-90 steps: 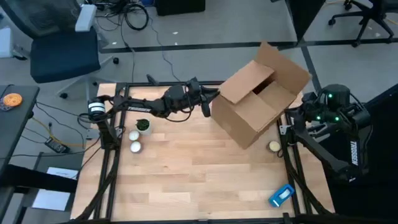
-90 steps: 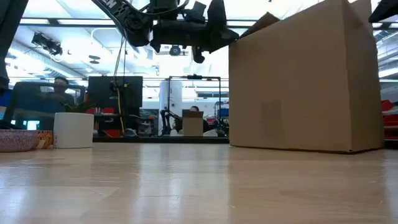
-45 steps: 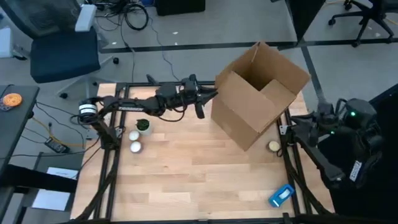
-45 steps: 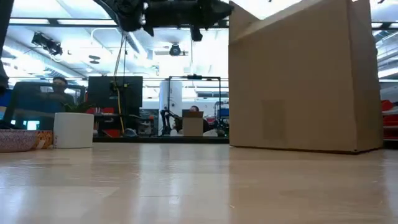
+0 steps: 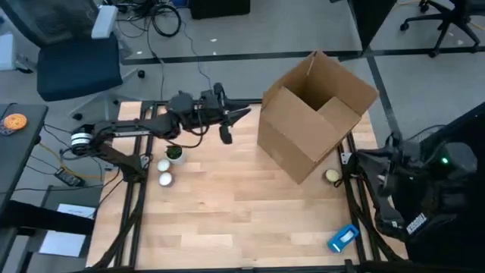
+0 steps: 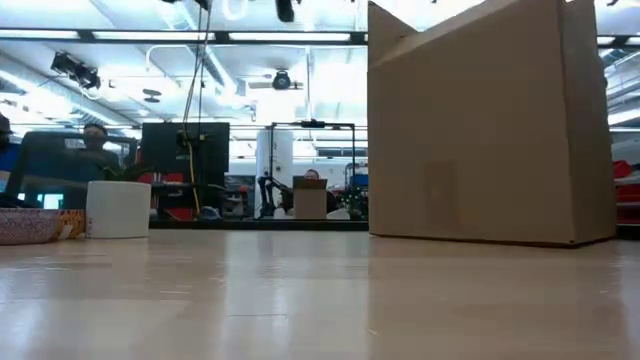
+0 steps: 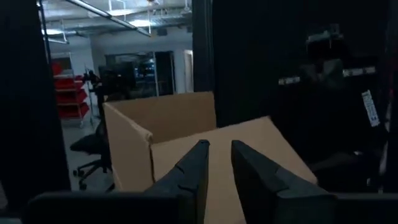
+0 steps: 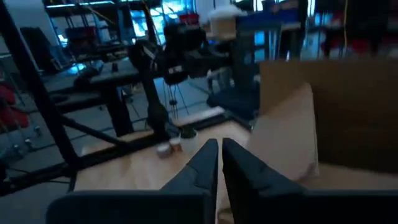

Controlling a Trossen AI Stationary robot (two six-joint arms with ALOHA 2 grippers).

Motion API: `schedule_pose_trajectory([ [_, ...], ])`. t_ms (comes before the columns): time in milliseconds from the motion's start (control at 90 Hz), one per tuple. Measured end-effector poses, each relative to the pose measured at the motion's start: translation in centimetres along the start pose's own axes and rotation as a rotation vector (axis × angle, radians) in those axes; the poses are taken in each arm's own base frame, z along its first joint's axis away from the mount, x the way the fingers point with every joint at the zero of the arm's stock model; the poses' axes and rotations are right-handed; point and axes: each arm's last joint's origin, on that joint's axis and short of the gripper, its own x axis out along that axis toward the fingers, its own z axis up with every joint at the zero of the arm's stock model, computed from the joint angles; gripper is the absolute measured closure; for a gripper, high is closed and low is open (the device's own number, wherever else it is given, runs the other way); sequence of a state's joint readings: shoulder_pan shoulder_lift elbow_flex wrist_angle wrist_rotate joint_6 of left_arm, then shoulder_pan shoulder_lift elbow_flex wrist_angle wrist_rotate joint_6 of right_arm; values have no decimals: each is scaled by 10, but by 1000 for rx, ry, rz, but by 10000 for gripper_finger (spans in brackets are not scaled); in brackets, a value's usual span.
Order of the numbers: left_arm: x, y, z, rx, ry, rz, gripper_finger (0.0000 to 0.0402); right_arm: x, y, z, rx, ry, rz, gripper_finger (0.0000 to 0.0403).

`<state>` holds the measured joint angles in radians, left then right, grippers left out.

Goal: Wrap mug
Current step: Return to Home Position

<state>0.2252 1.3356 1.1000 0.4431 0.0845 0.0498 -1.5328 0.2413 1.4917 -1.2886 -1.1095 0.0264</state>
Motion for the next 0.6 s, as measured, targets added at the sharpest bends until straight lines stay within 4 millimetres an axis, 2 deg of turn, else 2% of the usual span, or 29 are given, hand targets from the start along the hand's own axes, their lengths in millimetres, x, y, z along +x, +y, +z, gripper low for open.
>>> schedule_pose_trajectory([
  [122, -13, -6, 9, 20, 50, -22, 348, -2, 7, 4, -12, -22, 8, 403],
  [211, -20, -10, 12, 15, 96, -38, 348, -1, 0, 2, 12, -7, 58, 403],
  [411, -32, -21, 14, 3, 187, -82, 348, 7, -53, -14, 175, 122, 268, 403],
  [511, -36, -26, 14, 1, 214, -101, 348, 25, -84, -34, 301, 243, 426, 403],
  [600, -37, -28, 15, 1, 209, -109, 348, 43, -106, -60, 423, 398, 551, 403],
])
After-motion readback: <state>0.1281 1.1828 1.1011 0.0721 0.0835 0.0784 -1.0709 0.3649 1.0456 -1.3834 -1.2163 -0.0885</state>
